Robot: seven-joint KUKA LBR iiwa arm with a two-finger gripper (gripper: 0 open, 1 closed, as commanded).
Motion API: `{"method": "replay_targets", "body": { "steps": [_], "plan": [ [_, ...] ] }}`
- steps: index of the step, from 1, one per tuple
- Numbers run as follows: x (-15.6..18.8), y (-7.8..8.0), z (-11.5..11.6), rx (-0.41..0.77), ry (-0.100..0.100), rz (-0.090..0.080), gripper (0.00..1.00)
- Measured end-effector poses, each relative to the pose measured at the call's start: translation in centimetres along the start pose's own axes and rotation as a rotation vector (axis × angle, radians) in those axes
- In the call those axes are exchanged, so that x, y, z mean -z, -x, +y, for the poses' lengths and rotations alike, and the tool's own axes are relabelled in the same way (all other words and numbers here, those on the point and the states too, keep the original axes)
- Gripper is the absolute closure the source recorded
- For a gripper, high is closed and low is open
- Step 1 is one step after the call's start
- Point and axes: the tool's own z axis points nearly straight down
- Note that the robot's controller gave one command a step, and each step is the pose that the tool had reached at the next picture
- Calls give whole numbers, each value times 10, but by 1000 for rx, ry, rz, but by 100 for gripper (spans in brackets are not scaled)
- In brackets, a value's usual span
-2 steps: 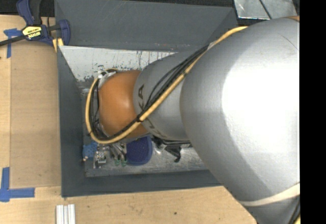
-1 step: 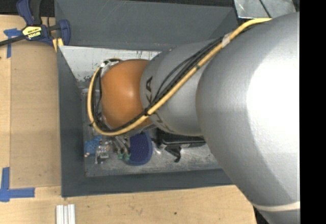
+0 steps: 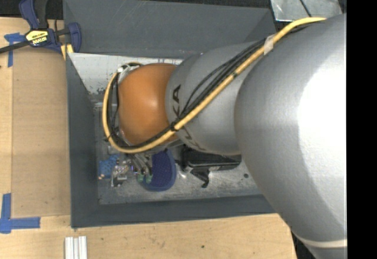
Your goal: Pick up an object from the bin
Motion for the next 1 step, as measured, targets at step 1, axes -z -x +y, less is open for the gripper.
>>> {"method": "replay_targets", "body": {
  "steps": [1],
  "plan": [
    [8,1,0,-2,0,-1,100]
  ]
}}
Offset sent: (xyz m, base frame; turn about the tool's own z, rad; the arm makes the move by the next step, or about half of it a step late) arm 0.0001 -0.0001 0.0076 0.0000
